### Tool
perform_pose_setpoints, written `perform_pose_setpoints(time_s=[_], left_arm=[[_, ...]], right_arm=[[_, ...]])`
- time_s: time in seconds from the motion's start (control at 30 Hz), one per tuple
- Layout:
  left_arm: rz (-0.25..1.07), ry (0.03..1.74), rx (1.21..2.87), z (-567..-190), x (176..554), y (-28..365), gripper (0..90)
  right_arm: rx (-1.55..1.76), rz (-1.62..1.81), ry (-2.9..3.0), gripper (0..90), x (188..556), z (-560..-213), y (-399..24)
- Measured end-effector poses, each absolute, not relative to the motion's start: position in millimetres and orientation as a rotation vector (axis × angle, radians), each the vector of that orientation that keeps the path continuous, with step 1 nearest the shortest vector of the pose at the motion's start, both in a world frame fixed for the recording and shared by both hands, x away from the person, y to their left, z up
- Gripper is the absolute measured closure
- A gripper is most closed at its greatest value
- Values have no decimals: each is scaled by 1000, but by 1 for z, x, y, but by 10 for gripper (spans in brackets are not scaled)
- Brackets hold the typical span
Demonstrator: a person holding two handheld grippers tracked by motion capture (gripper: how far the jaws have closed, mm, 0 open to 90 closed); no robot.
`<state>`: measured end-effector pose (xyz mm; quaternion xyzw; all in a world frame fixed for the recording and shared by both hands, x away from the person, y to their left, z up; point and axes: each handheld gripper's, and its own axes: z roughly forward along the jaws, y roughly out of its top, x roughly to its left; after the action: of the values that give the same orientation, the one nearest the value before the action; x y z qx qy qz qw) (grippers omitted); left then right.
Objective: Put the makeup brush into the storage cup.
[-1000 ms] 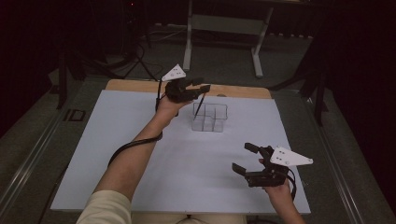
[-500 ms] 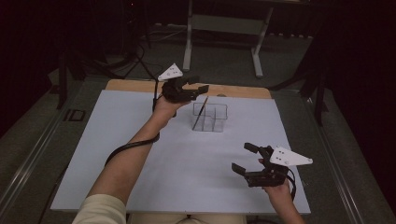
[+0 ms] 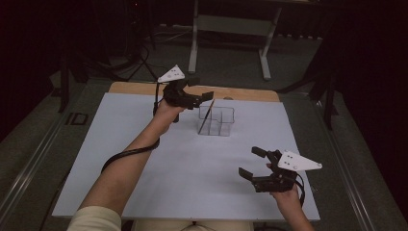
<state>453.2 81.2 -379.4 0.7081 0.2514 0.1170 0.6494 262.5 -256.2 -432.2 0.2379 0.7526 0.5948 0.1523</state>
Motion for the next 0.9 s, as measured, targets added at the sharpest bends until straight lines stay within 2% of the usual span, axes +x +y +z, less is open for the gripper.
perform_pose_setpoints(time_s=[0.1,0.2,0.9], left_arm=[[264,579,1620,-378,451,79,31],[299,583,1636,-376,447,79,26],[309,586,1677,-370,415,104,17]], right_arm=[[684,1706,2162,142,263,-433,-256],[681,1704,2163,142,263,-433,-256],[686,1703,2171,142,265,-434,-254]])
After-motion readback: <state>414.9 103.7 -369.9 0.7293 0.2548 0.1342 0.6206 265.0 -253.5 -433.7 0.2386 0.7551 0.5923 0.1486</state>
